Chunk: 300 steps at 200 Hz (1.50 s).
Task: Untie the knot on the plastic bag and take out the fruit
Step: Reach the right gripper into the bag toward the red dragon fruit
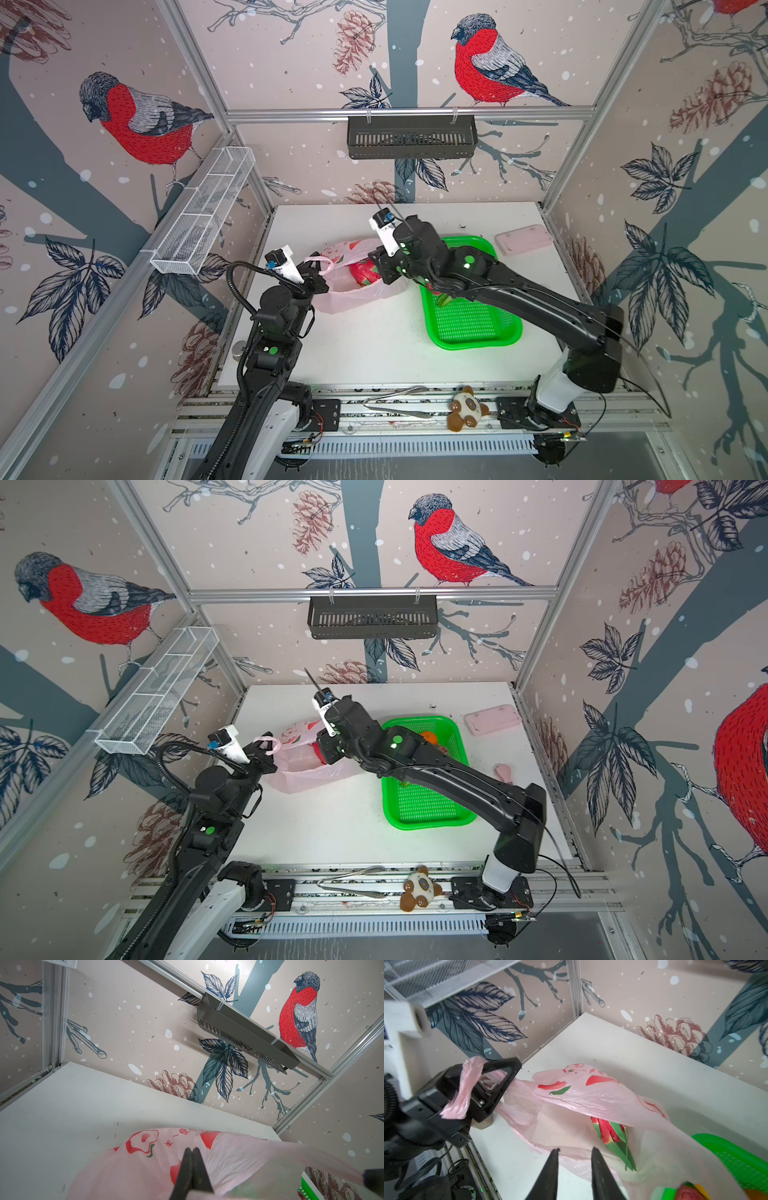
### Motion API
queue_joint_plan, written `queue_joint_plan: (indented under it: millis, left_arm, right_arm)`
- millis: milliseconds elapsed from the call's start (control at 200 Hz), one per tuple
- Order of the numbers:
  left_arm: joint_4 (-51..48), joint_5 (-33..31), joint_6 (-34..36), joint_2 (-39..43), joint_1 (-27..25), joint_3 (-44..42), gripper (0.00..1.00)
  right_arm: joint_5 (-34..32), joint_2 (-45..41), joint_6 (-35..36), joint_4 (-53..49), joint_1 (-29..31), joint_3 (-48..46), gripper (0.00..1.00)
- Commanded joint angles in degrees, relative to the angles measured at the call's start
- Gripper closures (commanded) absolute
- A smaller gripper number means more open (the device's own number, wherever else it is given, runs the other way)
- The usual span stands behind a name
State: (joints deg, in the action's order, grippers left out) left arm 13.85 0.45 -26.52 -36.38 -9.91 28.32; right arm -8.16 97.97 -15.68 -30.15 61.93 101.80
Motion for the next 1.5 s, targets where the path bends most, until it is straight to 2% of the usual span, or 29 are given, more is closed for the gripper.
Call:
queue_joint_plan:
  millis: [0, 280, 435, 736, 886, 956, 1111, 1256, 1366, 1496]
  left_arm:
    - [1.8, 0.2, 1.2, -1.3, 0.1, 1.2, 1.00]
    - [3.4, -0.7, 1.0, -3.9, 0.1, 1.0, 1.00]
    - [6.2, -0.7, -0.3, -5.3, 0.1, -0.5, 1.00]
    - [10.9, -0.4, -2.6, -6.7, 0.1, -5.5, 1.00]
    - [10.1, 0.2, -3.1, -5.7, 0.0, -7.9, 1.00]
    - [9.8, 0.3, -3.8, -4.9, 0.1, -9.4, 1.00]
    - [9.2, 0.3, -4.8, -3.1, 0.1, -12.1, 1.00]
    - [9.1, 0.7, -5.1, -2.0, 0.1, -13.7, 1.00]
    - [10.0, 0.9, -5.0, -1.0, 0.0, -14.5, 1.00]
    - [10.7, 0.9, -4.3, -0.4, 0.1, -14.7, 1.00]
  right_arm:
    - [0.5, 4.6, 6.0, -1.7, -0.3, 2.4, 0.75]
    - [0.1, 13.2, 7.9, -3.2, -2.8, 3.8, 0.81]
    - [0.0, 14.9, 8.5, -1.3, -3.5, 0.0, 0.81]
    - [5.5, 14.8, 5.9, 1.9, -3.0, -11.2, 0.83]
    - [4.6, 12.6, 5.9, 3.3, -1.8, -14.7, 0.82]
    - [2.2, 12.3, 6.9, 2.8, -1.2, -14.3, 0.80]
    - [-3.3, 12.5, 11.2, 3.9, -1.0, -12.2, 0.66]
    - [-5.6, 16.2, 15.6, 2.9, -1.6, -6.7, 0.52]
    - [-7.6, 19.4, 18.1, 1.8, -2.0, -2.0, 0.35]
    - [-7.4, 22.5, 19.4, 0.6, -2.9, 1.5, 0.21]
